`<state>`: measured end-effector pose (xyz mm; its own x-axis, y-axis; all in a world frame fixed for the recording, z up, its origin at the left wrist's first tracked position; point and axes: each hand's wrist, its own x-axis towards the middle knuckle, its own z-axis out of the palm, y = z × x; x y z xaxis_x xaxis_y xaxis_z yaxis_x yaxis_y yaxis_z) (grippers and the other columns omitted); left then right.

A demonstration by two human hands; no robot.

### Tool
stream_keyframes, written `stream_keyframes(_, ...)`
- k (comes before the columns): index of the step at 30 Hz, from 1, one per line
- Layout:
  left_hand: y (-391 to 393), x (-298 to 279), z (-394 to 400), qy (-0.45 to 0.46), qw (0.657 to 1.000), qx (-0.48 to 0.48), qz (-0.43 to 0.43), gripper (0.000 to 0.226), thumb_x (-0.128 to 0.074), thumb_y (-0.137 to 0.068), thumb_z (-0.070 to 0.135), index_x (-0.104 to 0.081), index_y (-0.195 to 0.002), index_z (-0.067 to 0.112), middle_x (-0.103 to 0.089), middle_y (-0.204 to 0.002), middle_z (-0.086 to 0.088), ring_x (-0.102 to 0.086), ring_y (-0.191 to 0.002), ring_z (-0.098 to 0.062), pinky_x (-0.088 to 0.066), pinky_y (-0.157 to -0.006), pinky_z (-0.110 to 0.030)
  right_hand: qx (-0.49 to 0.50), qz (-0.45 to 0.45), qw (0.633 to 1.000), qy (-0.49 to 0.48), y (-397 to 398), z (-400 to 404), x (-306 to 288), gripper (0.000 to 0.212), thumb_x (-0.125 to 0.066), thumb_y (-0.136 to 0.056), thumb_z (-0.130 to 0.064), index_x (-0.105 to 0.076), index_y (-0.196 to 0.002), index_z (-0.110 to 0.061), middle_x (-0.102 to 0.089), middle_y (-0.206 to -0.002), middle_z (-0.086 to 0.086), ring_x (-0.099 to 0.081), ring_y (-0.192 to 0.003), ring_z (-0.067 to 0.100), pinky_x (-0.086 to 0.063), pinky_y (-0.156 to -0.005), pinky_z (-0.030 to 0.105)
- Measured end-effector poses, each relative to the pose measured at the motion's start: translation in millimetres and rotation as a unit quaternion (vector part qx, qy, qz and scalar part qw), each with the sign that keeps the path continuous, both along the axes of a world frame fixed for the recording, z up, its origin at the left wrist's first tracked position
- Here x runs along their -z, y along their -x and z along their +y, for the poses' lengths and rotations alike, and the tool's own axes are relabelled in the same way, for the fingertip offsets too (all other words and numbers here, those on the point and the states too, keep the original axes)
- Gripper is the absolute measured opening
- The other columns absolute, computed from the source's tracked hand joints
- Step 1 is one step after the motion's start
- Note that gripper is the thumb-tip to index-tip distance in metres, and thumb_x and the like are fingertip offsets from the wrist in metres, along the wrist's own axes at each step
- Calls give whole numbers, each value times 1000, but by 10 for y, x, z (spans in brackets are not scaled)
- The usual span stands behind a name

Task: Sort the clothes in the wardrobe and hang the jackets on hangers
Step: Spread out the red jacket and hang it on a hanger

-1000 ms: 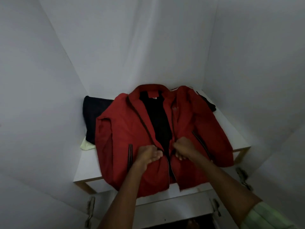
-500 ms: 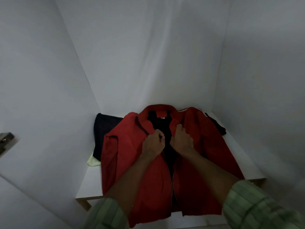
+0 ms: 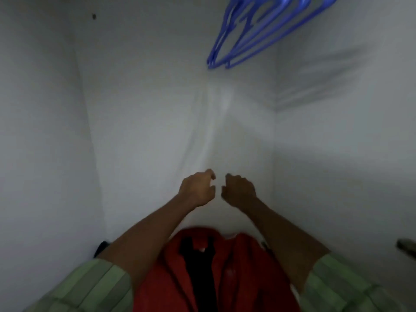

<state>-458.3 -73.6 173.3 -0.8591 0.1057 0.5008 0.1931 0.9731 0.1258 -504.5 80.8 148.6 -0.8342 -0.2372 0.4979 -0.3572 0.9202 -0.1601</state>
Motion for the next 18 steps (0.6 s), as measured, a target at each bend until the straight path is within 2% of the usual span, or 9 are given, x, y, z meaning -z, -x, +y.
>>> stream_keyframes(3, 136, -743, 155, -73, 996, 31, 38, 34, -59, -94, 40, -57, -127, 30, -73, -103, 5, -67, -90, -17, -55, -82, -34, 31, 73, 997, -3, 72, 120, -577, 32, -48, -101, -39, -57, -116, -13, -68, -113, 11, -68, -101, 31, -50, -81, 36)
stream_keyframes(8, 128, -1504, 463, -92, 989, 92, 68, 33, -60, -93, 34, -56, -126, 33, -71, -104, 7, -68, -92, -18, -57, -85, -38, 66, 81, 993, 61, 63, 402, -1224, 35, -46, -100, -41, -63, -113, -13, -68, -113, 11, -67, -103, 32, -49, -81, 35)
stream_keyframes(10, 150, -1957, 626, -97, 982, 117, 109, 36, -60, -93, 30, -55, -128, 32, -71, -102, 7, -69, -89, -18, -58, -86, -40, 94, 125, 983, 93, 55, 596, -1701, 36, -47, -99, -40, -64, -111, -11, -68, -112, 12, -68, -102, 33, -48, -78, 34)
stream_keyframes(14, 184, -2334, 886, -57, 979, 148, 129, 46, -60, -92, 30, -54, -138, 31, -72, -104, 9, -71, -88, -16, -58, -86, -38, 111, 186, 955, 204, -16, 909, -2216, 35, -51, -99, -41, -62, -108, -9, -69, -108, 16, -67, -102, 38, -49, -80, 36)
stream_keyframes(18, 223, -2722, 1171, -11, 983, 123, 138, 64, -56, -91, 32, -39, -152, 23, -71, -119, -3, -68, -108, -25, -54, -95, -46, 54, 241, 914, 321, -172, 1111, -2770, 37, -57, -95, -44, -57, -120, -17, -71, -109, 10, -66, -104, 33, -50, -84, 37)
